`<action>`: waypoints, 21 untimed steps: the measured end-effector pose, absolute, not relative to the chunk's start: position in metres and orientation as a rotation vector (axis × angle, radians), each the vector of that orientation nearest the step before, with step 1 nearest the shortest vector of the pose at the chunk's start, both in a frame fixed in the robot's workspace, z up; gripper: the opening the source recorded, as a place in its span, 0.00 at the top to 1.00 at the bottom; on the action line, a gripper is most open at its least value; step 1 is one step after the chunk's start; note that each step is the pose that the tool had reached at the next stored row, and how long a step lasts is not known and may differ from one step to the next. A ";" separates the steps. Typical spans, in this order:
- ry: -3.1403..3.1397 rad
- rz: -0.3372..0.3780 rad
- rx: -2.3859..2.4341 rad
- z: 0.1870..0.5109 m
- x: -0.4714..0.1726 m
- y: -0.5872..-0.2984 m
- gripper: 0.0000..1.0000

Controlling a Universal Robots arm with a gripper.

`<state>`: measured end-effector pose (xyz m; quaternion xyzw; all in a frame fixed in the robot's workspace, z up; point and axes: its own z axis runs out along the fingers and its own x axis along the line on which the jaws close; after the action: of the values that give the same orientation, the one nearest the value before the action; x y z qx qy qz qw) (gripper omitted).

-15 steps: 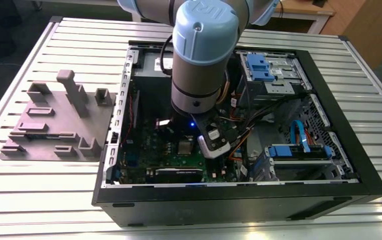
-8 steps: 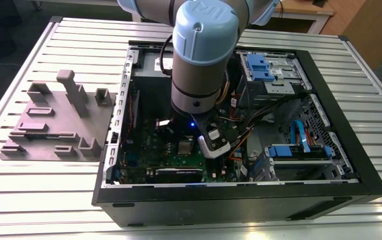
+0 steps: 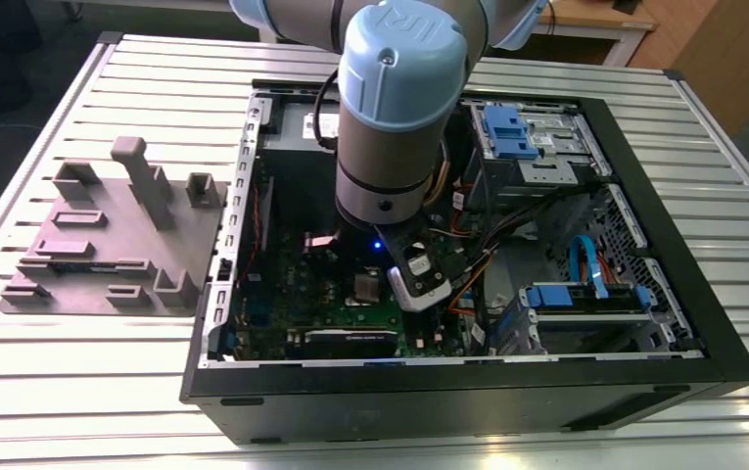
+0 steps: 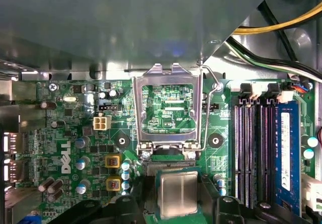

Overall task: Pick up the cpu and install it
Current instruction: 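Place the cpu into insertion slot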

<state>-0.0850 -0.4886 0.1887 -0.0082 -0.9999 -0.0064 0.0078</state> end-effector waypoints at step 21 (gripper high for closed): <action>-3.126 -0.020 -0.026 0.194 -0.085 -0.489 0.45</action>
<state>-0.0851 -0.4886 0.1944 -0.0083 -0.9999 -0.0063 0.0079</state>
